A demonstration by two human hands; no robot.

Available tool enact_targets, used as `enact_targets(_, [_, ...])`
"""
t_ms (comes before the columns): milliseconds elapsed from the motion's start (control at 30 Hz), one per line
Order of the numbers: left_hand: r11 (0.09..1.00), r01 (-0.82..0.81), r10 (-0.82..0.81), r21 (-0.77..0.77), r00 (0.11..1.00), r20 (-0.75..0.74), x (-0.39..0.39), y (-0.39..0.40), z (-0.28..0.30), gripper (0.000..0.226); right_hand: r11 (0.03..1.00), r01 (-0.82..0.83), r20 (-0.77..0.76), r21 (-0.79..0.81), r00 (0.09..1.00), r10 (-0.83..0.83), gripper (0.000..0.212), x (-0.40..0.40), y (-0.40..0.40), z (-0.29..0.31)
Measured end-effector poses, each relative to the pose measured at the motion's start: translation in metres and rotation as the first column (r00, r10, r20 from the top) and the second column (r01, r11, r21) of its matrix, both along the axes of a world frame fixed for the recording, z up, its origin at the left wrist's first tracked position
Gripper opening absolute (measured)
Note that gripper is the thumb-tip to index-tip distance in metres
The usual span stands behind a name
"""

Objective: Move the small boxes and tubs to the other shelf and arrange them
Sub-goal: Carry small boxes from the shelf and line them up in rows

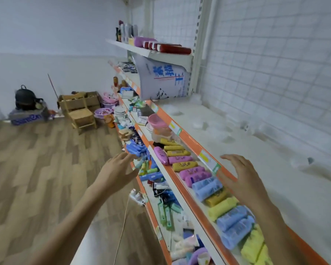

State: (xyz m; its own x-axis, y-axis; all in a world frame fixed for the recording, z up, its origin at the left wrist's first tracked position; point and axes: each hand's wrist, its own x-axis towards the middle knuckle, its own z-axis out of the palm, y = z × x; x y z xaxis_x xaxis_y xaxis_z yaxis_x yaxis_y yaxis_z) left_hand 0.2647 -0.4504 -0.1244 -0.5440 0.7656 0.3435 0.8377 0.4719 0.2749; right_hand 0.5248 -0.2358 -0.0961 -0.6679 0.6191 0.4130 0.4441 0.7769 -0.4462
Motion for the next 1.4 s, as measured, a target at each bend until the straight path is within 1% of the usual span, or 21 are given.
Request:
enact_targets(133, [0.999,0.035,-0.035,-0.018,0.999,0.005,-0.038,0.055,0.021,0.04,0.999,0.031,-0.078,0.013,0.997,-0.03,0.035,-0.041,0.051,0.019])
enact_targets(300, [0.99,0.141,-0.141,0.018,0.99,0.023,-0.081,0.123,0.043,0.04,0.996,0.078,-0.145,-0.031,0.986,-0.082,0.032,-0.075,0.106,0.038])
enact_targets(500, [0.956,0.282,-0.283,0.082,0.959,0.003,-0.127,0.205,0.064,0.039,0.982,0.18,-0.134,-0.051,0.974,-0.185,0.032,-0.098,0.162,0.054])
enact_targets(667, [0.9,0.421,-0.424,0.11,0.906,0.007,-0.166,0.297,0.07,0.037,0.944,0.325,-0.067,-0.053,0.942,-0.328,0.035,-0.11,0.213,0.056])
enact_targets(767, [0.837,0.535,-0.538,0.113,0.843,-0.003,-0.179,0.357,0.073,0.036,0.905,0.422,-0.068,-0.046,0.903,-0.425,0.035,-0.113,0.238,0.057])
enact_targets(933, [0.692,0.716,-0.72,0.091,0.693,0.029,-0.189,0.45,0.075,0.037,0.805,0.574,-0.121,-0.151,0.798,-0.591,0.031,-0.126,0.262,0.052])
enact_targets(1033, [0.597,0.797,-0.802,0.097,0.589,0.097,-0.183,0.501,0.071,0.038,0.766,0.607,-0.079,-0.213,0.77,-0.633,0.031,-0.142,0.271,0.043])
enact_targets(1100, [0.547,0.833,-0.834,0.084,0.535,0.134,-0.171,0.528,0.066,0.04,0.733,0.628,-0.048,-0.261,0.75,-0.66,0.034,-0.153,0.277,0.036])
enact_targets(1200, [0.487,0.871,-0.854,0.068,0.459,0.245,-0.151,0.557,0.053,0.047,0.67,0.672,-0.002,-0.315,0.706,-0.708,0.043,-0.167,0.287,0.025])
enact_targets(1300, [0.428,0.902,-0.856,0.057,0.385,0.344,-0.129,0.577,0.039,0.057,0.623,0.709,0.13,-0.33,0.688,-0.714,0.06,-0.178,0.292,0.013])
enact_targets(1400, [0.382,0.923,-0.843,0.036,0.332,0.424,-0.11,0.585,0.026,0.073,0.602,0.729,0.218,-0.328,0.678,-0.702,0.073,-0.187,0.3,0.003])
